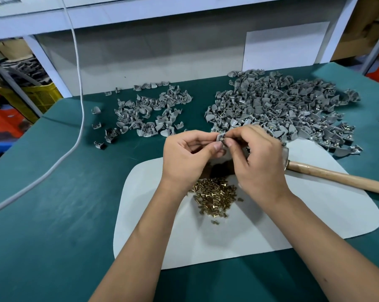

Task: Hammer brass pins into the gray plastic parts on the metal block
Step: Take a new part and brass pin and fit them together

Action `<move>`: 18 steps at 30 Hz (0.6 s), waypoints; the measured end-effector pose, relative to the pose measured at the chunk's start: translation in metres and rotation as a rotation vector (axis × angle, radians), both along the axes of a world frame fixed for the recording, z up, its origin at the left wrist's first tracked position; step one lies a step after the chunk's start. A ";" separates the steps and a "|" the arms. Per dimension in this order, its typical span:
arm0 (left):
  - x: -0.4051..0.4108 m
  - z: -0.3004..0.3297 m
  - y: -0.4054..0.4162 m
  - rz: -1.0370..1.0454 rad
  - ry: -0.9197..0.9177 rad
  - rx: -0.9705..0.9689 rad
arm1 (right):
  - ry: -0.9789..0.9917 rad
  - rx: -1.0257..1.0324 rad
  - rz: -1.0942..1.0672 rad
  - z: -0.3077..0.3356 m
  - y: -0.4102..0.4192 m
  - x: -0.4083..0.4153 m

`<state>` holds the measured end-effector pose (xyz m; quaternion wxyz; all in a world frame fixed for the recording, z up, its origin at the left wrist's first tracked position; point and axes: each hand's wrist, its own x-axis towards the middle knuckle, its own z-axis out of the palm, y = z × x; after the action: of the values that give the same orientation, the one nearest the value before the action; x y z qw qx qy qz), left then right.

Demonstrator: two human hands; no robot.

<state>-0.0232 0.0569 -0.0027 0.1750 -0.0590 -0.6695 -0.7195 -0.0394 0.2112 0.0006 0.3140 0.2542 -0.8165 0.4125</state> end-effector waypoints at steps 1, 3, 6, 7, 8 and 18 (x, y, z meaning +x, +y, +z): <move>0.000 0.000 0.001 0.003 -0.004 0.000 | -0.005 -0.004 -0.007 0.000 -0.001 0.001; 0.001 0.000 0.003 0.007 -0.014 -0.012 | -0.015 -0.014 -0.027 0.000 -0.002 0.001; 0.002 0.001 0.004 0.000 -0.038 -0.046 | -0.043 -0.023 -0.059 0.000 -0.004 0.003; 0.002 0.001 0.005 -0.002 -0.042 -0.056 | -0.056 -0.027 -0.069 0.000 -0.005 0.003; 0.003 0.002 0.005 0.000 -0.043 -0.069 | -0.067 -0.032 -0.079 -0.001 -0.005 0.004; 0.002 0.001 0.009 0.093 0.006 -0.260 | -0.108 -0.044 -0.174 0.000 -0.012 0.008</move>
<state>-0.0210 0.0662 -0.0016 0.2010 -0.0522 -0.7586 -0.6176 -0.0316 0.1989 0.0008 0.3098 0.1529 -0.8418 0.4148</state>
